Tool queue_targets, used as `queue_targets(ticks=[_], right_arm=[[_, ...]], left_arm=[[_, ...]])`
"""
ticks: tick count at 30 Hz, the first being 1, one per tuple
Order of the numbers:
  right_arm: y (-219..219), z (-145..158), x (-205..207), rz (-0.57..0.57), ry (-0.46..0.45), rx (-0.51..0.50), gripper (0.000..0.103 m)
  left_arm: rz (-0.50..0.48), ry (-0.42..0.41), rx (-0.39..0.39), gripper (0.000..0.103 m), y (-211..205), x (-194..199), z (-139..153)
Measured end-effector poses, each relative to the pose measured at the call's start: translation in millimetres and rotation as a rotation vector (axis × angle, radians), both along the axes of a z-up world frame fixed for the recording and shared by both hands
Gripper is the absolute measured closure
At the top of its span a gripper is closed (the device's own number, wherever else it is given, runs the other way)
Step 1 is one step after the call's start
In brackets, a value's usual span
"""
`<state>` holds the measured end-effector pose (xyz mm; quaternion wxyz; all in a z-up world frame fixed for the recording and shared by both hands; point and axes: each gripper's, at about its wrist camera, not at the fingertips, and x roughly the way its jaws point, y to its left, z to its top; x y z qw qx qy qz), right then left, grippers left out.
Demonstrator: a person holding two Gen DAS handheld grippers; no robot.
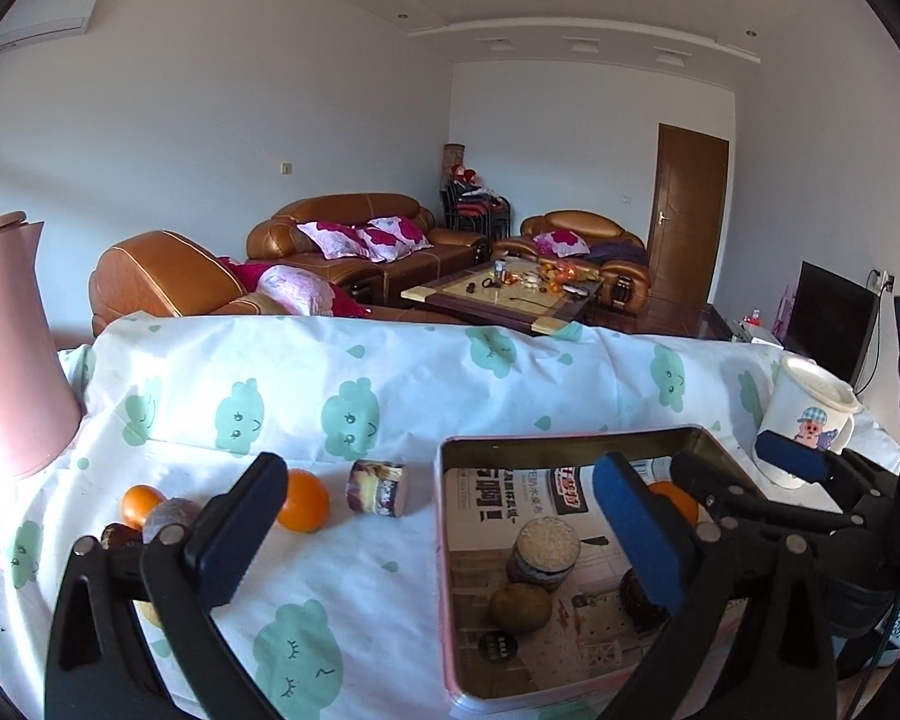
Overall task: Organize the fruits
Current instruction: 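Move both tools back toward the remaining fruits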
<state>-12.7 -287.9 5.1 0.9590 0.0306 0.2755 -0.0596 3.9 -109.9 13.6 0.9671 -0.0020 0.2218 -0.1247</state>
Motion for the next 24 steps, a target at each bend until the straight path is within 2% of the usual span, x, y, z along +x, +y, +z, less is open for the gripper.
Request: queue_targets(ticks=[8,19,24], right_arm=[[1,5,-13,-0.021,-0.081,0.024,0.022],[0,5,-22,-0.072,-0.090,0.053,0.022],[6,6,-29,-0.079,-0.102,0.032,0.022]], left_arm=[[0.066,-0.054,0.079,0.000,9,-4,-4],[0.053,-0.037,0.073,0.000,16,-7,-7],[0.041,-0.043,0.078,0.000,19,-13,-6]])
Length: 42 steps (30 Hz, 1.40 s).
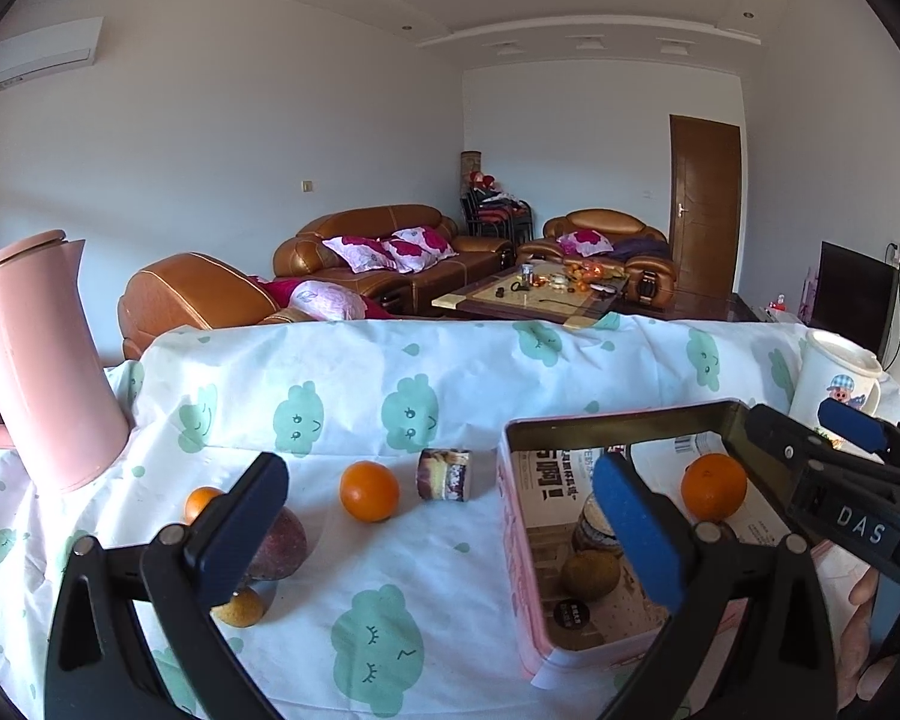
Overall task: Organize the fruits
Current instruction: 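Move both tools back toward the remaining fruits, then grasp the small tan round fruit with the right tool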
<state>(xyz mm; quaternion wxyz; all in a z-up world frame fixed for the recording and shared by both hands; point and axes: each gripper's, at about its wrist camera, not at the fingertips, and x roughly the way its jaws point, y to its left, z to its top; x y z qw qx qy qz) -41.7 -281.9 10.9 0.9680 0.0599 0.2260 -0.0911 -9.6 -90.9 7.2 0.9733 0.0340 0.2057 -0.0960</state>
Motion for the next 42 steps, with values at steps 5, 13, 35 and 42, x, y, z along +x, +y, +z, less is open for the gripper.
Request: queue_targets(ticks=[5,13,35,42], right_arm=[[6,1,-10,-0.021,-0.006,-0.013,0.022],[26,2,-18,-0.033,-0.003,-0.047,0.022],[135,-4,5,0.163,0.052,-0.052,0.022],[174,-8,19,0.279,0.086,-0.026,0.022]], left_arm=[[-0.009,-0.001,0.009,0.000,6,-5,0],[0.022,0.036,-0.024,0.000,32,-1,-1],[0.224,0.060,-0.010,0.000,158,28,-1],[0.335,0.112,-0.013,0.000,207,43,-2]])
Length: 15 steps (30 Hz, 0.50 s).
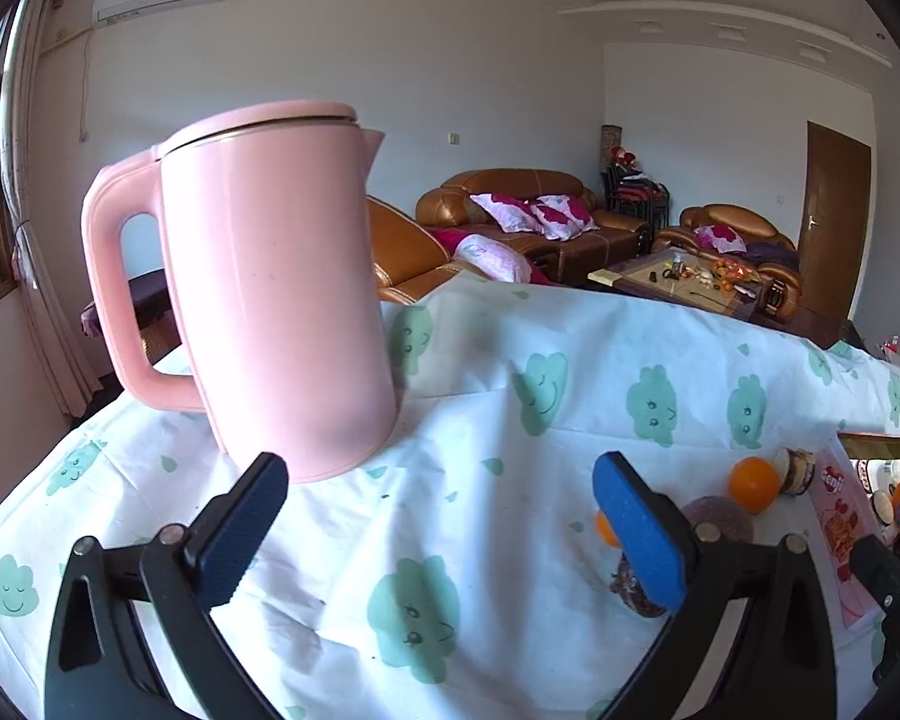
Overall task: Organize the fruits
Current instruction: 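Grasp the small tan round fruit with the right tool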
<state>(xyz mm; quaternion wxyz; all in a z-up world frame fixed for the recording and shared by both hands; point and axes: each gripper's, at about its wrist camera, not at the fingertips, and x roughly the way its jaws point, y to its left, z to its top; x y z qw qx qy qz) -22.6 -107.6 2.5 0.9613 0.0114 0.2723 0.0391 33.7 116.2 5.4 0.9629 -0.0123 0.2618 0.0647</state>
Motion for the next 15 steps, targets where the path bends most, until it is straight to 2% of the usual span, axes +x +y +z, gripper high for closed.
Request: queue_targets(ticks=[7,9,11,15], right_arm=[[51,-15,23,0.158,0.136,0.035,0.023],[67,-22,31,0.191,0.183,0.011,0.030],[80,-29,39,0.196,0.236,-0.009,0.046],[84,-42,56,0.192,0.337,0.028,0.056]], left_arm=[[0.015,0.041,0.003,0.000,15,3,0],[-0.004,0.058,0.003,0.001,13,4,-2],[-0.036,0.068,0.006,0.006,8,5,-2],[-0.084,0.093,0.032,0.012,0,8,-5]])
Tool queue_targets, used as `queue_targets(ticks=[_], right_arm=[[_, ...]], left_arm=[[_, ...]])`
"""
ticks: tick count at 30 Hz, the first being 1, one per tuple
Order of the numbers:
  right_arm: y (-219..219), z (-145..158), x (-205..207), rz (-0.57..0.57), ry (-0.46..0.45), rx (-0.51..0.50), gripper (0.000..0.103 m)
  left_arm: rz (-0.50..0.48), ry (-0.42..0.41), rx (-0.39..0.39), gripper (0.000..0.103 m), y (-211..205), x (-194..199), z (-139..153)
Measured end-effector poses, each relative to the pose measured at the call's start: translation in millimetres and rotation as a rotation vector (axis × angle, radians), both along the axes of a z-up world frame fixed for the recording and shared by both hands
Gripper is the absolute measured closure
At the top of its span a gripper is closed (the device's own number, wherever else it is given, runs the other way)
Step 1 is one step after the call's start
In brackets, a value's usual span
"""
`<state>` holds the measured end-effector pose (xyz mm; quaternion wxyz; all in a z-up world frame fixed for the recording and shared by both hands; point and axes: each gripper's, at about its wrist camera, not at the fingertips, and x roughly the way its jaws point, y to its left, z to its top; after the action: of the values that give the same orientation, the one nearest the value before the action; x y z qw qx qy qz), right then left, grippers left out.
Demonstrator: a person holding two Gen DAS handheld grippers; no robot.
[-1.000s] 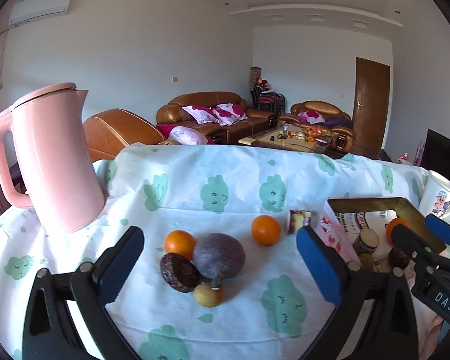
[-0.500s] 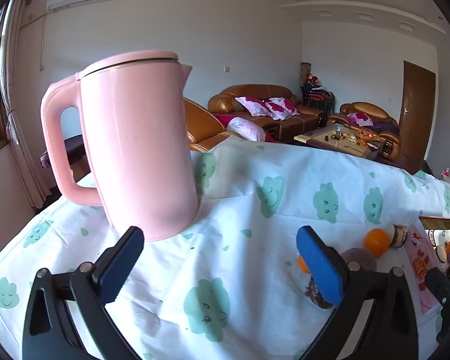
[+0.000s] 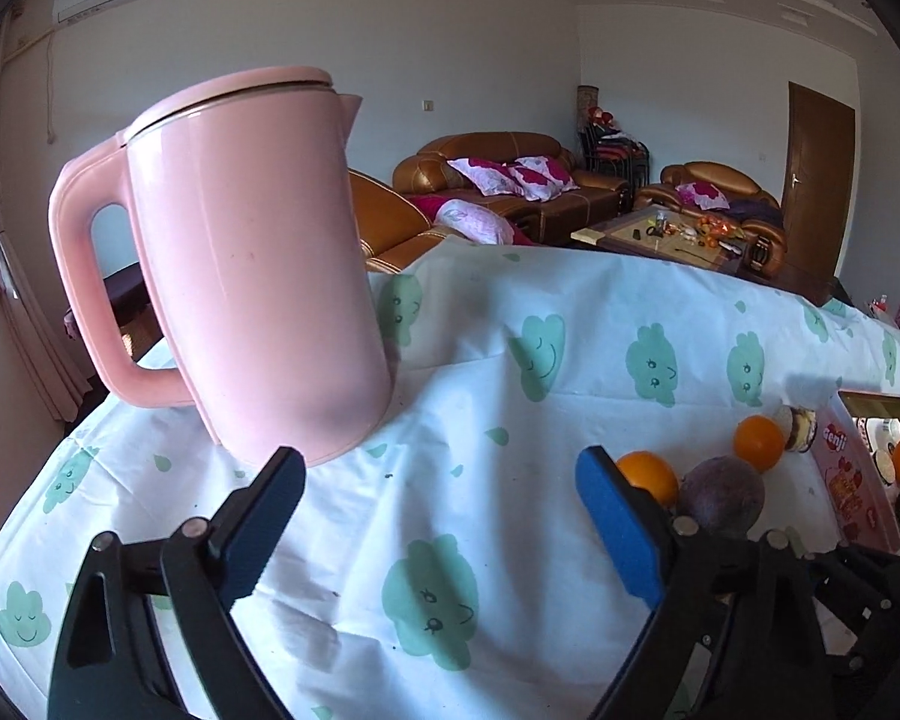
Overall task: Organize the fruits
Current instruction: 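Grasp the small tan round fruit with the right tool, then grasp the dark brown date with the left tool while the right tool holds its fruit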
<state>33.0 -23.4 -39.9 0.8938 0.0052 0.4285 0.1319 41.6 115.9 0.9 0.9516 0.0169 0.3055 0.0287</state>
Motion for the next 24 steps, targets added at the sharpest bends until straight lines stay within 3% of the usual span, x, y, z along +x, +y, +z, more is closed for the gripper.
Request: queue_targets(ticks=[4,9,14,16,18,24], right_arm=[[-1,-1,-2,0.019,-0.004,0.013,0.073],[-16,5,-14,-0.002,-0.027,0.041,0.073],[-42,25,-47,-0.039,-0.184,-0.029,0.073],[-51,30,-57,-0.053,-0.227,-0.049,0.073],[-58,33,-61,-0.062,-0.238,-0.050,0.073],[-67,35,-57,-0.076,-0.214,0.005,0.073]], left_arm=[[-0.041,0.011,-0.021,0.014,-3,1,0],[-0.126,0.021,-0.050,0.014,-14,1,-2],[-0.240,0.095,-0.142,0.014,-27,4,-11],[-0.261,0.116,-0.119,0.020,-36,5,-16],[-0.279,0.146,-0.093,0.037,-44,7,-24],[-0.302,0.213,-0.133,0.052,-57,21,-38]])
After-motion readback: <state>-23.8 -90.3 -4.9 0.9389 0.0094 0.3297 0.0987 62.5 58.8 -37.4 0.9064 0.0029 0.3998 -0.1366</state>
